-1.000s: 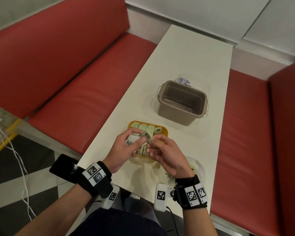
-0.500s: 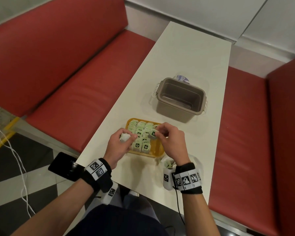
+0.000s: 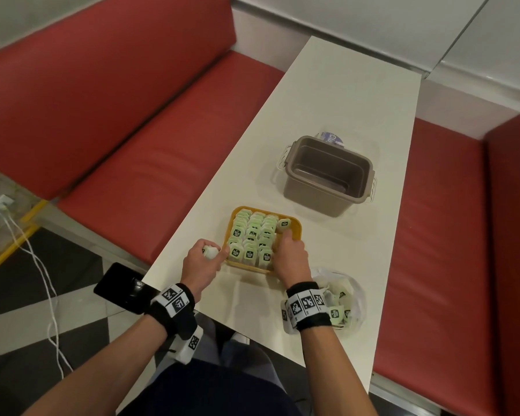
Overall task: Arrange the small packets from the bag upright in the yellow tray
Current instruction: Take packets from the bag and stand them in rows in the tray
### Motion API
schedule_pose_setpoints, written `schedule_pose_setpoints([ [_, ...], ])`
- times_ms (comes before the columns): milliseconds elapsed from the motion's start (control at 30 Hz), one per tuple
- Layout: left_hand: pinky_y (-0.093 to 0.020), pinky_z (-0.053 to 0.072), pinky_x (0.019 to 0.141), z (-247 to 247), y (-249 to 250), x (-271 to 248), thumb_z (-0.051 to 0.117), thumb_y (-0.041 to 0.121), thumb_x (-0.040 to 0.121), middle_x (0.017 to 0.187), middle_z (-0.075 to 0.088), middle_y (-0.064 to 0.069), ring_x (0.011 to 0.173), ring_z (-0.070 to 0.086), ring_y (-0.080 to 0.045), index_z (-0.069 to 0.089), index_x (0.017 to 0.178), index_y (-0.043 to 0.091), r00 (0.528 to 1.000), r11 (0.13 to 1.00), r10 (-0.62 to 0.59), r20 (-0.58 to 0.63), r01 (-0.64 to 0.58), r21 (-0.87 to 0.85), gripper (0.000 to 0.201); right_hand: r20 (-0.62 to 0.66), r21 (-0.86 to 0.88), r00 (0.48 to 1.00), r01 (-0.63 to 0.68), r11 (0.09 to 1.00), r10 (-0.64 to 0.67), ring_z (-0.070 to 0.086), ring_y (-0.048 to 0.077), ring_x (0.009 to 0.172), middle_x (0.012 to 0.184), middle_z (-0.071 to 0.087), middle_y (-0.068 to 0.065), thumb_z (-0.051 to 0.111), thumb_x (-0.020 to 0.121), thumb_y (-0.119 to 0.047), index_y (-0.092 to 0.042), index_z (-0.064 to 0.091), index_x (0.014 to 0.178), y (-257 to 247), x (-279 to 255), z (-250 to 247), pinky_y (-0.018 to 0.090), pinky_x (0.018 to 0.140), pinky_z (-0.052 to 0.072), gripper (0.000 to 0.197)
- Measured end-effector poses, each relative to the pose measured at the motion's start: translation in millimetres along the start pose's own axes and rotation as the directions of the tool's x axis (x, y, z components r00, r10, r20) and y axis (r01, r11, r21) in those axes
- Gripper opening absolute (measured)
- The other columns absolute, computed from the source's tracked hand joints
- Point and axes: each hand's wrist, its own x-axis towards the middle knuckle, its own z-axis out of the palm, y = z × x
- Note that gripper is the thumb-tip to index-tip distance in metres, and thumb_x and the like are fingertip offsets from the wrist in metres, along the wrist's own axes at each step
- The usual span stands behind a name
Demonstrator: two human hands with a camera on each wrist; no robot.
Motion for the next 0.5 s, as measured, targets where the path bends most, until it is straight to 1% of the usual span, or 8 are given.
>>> schedule_pose_setpoints([
  [33,-0.038,0.052,0.062,0,0,0,0.087,0.048,0.087,0.083,0.075,-0.008,0.067,0.064,-0.02,0.066,0.1,0.024,1.0,1.0,0.0,0.005,0.0,0.007,0.034,0.016,0.024,1.0,-0.025,0.999,0.025,0.065,0.047,0.112,0.125,0.064,0.022,0.058,0.102,-0.003,-0.006,0.04,0.149,-1,-2,-1,0.05,0.094,0.053,0.05],
  [100,-0.038,0.053,0.062,2,1,0,0.086,0.045,0.089,0.084,0.074,-0.008,0.068,0.066,-0.02,0.065,0.101,0.024,1.0,1.0,-0.001,0.018,0.001,0.019,0.032,0.08,0.066,0.995,-0.072,0.995,0.067,0.066,0.045,0.116,0.129,0.062,0.021,0.074,0.097,-0.009,-0.005,0.039,0.146,-3,-4,1,0.049,0.096,0.054,0.06],
  [133,-0.038,0.053,0.062,2,1,0,0.085,0.043,0.09,0.085,0.074,-0.008,0.069,0.067,-0.02,0.065,0.101,0.024,1.0,1.0,-0.001,0.022,0.0,0.027,0.03,0.109,0.074,0.991,-0.09,0.993,0.082,0.067,0.044,0.118,0.131,0.062,0.02,0.079,0.095,-0.011,-0.005,0.039,0.146,-3,-3,3,0.048,0.098,0.055,0.066],
  [200,-0.039,0.053,0.064,3,2,0,0.084,0.04,0.093,0.084,0.074,-0.009,0.071,0.067,-0.022,0.064,0.102,0.024,1.0,0.999,-0.001,0.025,0.0,0.035,0.027,0.131,0.077,0.987,-0.104,0.992,0.093,0.067,0.042,0.12,0.133,0.063,0.019,0.079,0.095,-0.011,-0.004,0.038,0.147,-5,-2,7,0.048,0.099,0.055,0.067],
  [267,-0.039,0.053,0.064,4,2,-1,0.083,0.037,0.094,0.082,0.074,-0.01,0.071,0.066,-0.023,0.063,0.102,0.024,1.0,0.999,-0.008,0.027,0.007,0.033,0.026,0.098,0.086,0.991,-0.1,0.991,0.091,0.067,0.039,0.121,0.131,0.064,0.018,0.073,0.099,-0.007,-0.003,0.04,0.146,-8,-1,10,0.045,0.097,0.056,0.058],
  [333,-0.038,0.053,0.062,3,4,-2,0.084,0.036,0.093,0.081,0.074,-0.01,0.07,0.066,-0.023,0.063,0.102,0.023,1.0,1.0,-0.008,0.028,0.007,0.028,0.026,0.069,0.11,0.994,-0.097,0.989,0.09,0.067,0.037,0.119,0.128,0.066,0.017,0.07,0.099,-0.002,-0.003,0.041,0.145,-10,-1,12,0.041,0.093,0.056,0.055],
  [400,-0.037,0.052,0.06,1,6,-4,0.085,0.038,0.092,0.081,0.074,-0.01,0.069,0.065,-0.022,0.063,0.102,0.023,1.0,1.0,-0.007,0.028,0.006,0.029,0.028,0.069,0.126,0.993,-0.103,0.987,0.095,0.068,0.037,0.117,0.127,0.065,0.017,0.072,0.097,-0.001,-0.004,0.042,0.143,-9,-2,12,0.04,0.091,0.056,0.056],
  [500,-0.035,0.051,0.058,-1,14,-9,0.085,0.04,0.091,0.083,0.072,-0.009,0.067,0.064,-0.02,0.063,0.105,0.021,1.0,1.0,-0.019,0.02,0.019,-0.012,0.032,0.083,0.135,0.991,-0.113,0.984,0.102,0.067,0.038,0.116,0.127,0.063,0.017,0.081,0.094,-0.009,-0.006,0.042,0.142,-7,-6,3,0.044,0.094,0.056,0.061],
])
